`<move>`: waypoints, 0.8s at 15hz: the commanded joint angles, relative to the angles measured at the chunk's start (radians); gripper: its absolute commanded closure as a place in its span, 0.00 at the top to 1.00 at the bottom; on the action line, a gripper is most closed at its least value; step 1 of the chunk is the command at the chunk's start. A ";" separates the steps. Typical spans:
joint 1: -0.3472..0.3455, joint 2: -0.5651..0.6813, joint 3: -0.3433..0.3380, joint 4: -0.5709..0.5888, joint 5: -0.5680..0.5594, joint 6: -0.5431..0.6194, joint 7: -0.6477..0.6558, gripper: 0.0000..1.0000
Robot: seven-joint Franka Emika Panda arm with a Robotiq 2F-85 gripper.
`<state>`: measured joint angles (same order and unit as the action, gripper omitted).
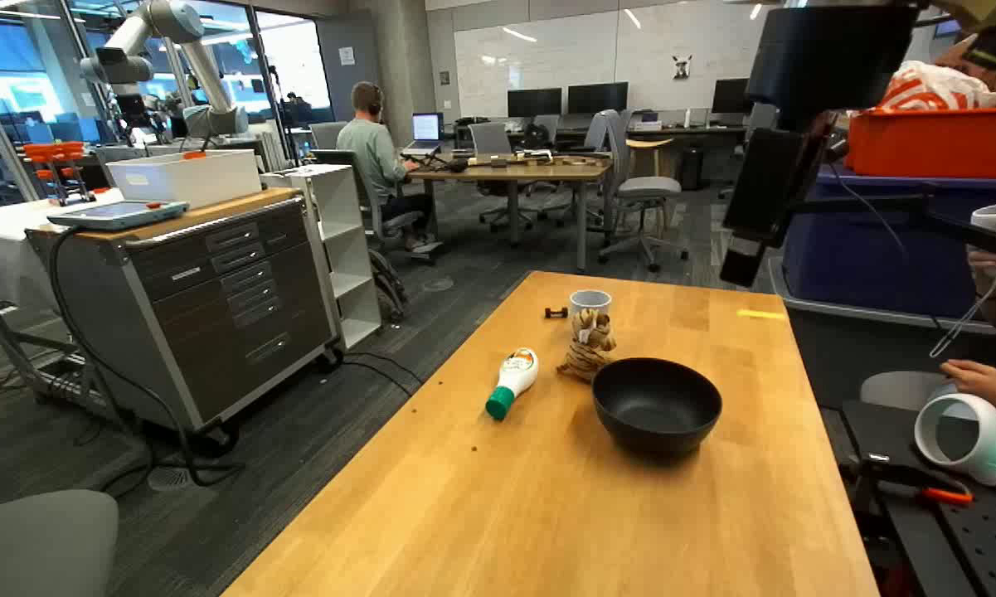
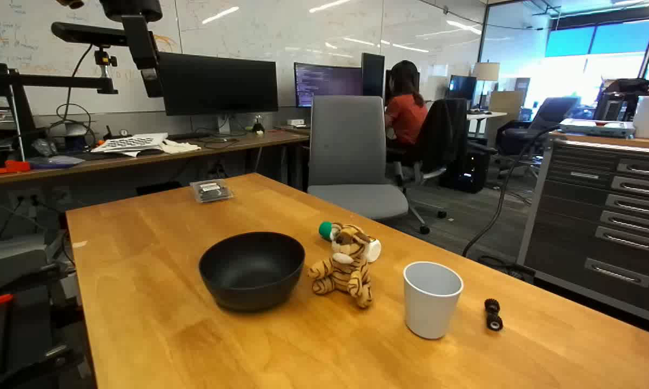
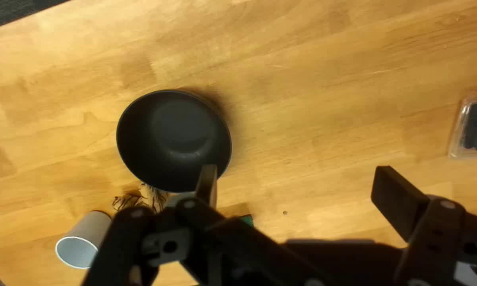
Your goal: Take the toy tiger from the table and place it in the black bowl
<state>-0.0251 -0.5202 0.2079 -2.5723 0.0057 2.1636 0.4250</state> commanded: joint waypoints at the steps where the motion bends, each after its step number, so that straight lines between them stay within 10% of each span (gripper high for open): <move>1: 0.011 0.001 -0.011 0.003 -0.007 -0.002 0.005 1.00; 12: -0.031 0.058 0.000 0.030 -0.021 0.063 0.107 1.00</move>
<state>-0.0300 -0.5082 0.2061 -2.5715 0.0057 2.1793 0.4604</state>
